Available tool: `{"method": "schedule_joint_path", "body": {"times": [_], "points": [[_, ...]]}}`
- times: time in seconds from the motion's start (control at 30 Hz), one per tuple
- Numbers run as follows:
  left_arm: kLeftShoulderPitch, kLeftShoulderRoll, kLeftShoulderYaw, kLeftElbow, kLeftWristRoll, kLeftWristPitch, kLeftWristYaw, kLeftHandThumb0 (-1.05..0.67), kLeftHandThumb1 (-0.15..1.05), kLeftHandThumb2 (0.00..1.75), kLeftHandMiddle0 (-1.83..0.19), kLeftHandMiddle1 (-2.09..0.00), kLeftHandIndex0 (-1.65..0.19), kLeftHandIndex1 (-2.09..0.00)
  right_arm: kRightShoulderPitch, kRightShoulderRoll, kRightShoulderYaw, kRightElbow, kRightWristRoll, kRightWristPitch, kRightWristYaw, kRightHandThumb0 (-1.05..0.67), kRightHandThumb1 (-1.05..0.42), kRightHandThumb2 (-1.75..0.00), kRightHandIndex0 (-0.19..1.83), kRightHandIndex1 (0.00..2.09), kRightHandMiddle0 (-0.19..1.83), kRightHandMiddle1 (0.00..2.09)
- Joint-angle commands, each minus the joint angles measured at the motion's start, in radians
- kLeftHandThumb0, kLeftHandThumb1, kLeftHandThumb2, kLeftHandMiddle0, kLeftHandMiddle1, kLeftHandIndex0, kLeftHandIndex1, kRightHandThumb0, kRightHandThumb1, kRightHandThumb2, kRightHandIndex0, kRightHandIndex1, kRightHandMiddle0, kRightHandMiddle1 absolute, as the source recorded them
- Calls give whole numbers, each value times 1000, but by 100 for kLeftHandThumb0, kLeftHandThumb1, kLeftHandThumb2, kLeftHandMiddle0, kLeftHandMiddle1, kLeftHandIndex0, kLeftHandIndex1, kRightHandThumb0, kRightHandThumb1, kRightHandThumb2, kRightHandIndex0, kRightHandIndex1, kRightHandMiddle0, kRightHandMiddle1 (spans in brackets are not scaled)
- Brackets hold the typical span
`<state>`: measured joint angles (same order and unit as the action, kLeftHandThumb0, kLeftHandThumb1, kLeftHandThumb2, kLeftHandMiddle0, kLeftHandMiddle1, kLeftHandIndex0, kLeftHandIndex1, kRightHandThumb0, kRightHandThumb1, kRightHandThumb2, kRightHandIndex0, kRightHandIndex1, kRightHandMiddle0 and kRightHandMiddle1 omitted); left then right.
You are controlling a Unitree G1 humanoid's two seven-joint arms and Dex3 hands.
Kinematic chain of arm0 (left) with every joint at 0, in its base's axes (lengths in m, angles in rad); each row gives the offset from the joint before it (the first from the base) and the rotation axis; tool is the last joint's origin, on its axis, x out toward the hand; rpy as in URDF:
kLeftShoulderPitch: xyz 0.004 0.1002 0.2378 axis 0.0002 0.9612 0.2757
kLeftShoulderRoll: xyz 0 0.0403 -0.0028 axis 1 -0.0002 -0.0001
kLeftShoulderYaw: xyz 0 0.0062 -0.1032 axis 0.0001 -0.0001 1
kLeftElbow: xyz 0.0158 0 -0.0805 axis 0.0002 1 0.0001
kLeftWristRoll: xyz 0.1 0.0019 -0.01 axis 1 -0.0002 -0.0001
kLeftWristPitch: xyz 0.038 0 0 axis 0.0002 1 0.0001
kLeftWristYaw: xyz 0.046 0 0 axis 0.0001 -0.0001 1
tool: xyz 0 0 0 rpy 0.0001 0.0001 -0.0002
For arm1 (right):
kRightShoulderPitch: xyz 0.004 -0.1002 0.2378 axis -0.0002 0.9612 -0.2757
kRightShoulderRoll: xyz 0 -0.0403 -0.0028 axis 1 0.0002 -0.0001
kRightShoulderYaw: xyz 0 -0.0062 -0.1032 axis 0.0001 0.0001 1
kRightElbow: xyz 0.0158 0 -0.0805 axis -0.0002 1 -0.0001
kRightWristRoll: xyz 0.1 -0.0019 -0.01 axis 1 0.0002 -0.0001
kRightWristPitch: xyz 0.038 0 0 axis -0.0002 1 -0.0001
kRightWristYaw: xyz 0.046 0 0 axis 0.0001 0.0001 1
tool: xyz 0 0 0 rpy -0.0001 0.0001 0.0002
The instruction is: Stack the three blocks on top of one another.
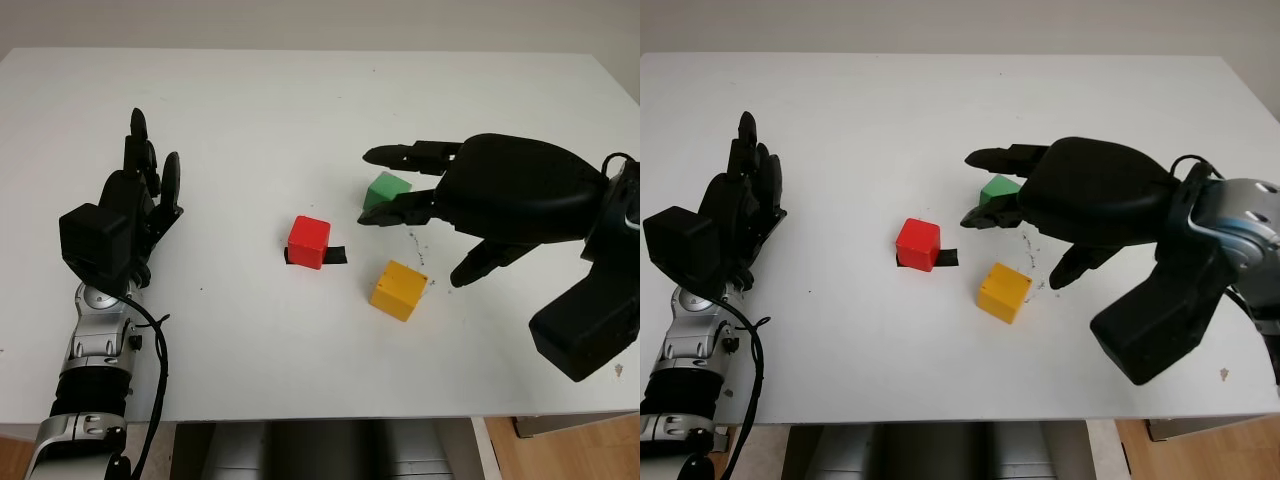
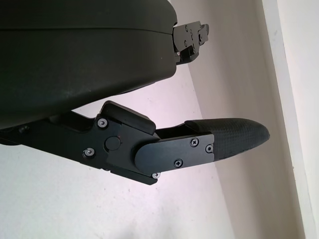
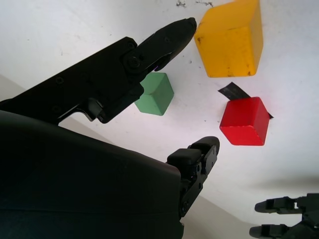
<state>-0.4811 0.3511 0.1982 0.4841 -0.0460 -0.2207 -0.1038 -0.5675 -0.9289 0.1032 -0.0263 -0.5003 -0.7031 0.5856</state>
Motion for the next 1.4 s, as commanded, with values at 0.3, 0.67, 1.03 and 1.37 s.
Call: {"method": "schedule_joint_path", "body": {"times": [0.3,0.67,1.03,1.37], "points": [[-7,0,-11,-8,12,-24,4,-84,105,60,19,0,19,0,60,35,49,60,-85,-76,-117,-61,-77,-6,-1,2,49,7],[-4,1,-13,-7,19,-27,13,-86,105,58,19,0,19,0,43,60,88,139,-167,-111,-205,-63,-80,-6,-4,3,52,8],[4,0,-15,-15,43,-31,27,-85,105,59,19,0,19,0,19,62,112,202,-256,-141,-312,-59,-82,-6,-1,6,62,12],[14,-2,-18,-32,36,-15,15,-84,105,59,19,0,19,0,0,84,123,291,-293,-212,-486,-49,-86,-6,14,11,85,26]]}}
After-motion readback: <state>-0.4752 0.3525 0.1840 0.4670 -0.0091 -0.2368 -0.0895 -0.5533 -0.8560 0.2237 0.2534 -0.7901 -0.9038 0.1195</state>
